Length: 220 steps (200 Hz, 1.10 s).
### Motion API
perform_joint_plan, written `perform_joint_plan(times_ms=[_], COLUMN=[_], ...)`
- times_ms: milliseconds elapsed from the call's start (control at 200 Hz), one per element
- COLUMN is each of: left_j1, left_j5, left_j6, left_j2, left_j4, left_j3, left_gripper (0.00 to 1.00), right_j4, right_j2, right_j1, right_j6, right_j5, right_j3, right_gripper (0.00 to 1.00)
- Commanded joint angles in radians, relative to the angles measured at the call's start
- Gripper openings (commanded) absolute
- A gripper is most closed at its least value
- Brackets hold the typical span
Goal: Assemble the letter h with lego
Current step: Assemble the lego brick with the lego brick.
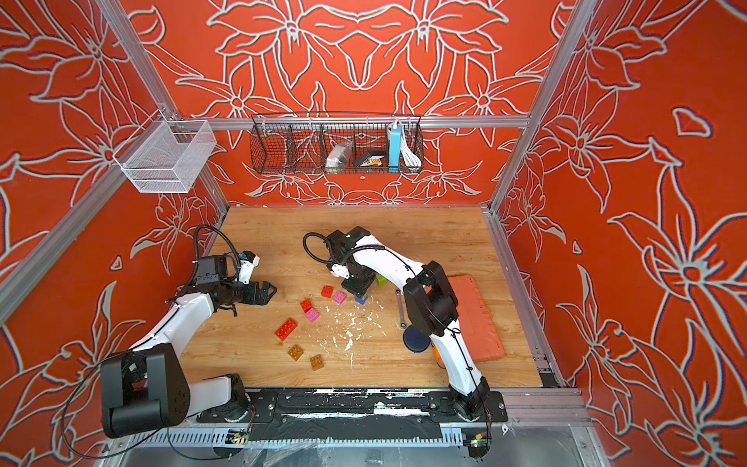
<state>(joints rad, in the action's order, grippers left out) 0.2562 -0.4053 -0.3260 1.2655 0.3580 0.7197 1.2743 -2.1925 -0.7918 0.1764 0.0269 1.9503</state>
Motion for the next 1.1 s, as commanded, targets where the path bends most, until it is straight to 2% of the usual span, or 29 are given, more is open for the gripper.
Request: perform_joint_plan(times_ms=[0, 570, 1096], left_j1=[0.006, 0.006, 0.006], left_j5=[-0.010, -0.011, -0.008], left_j6=[-0.015, -0.018, -0.015], left_j2=[0.003, 0.010, 0.017], left_j4=[0.012, 0.012, 0.018], left_j3=[0.010, 0.013, 0.019], left_gripper=[1.00, 0.99, 1.00], right_j4=[0.011, 0.024, -0.006], right_j2=[-0.032, -0.053, -0.064], right_j1=[0.007, 0.010, 0.012], right_j6=[0.024, 0.039, 0.075], right_j5=[0.007, 0.037, 0.029], right_j3=[0.022, 0.084, 0.005], right_gripper=[0.30, 0.30, 0.29])
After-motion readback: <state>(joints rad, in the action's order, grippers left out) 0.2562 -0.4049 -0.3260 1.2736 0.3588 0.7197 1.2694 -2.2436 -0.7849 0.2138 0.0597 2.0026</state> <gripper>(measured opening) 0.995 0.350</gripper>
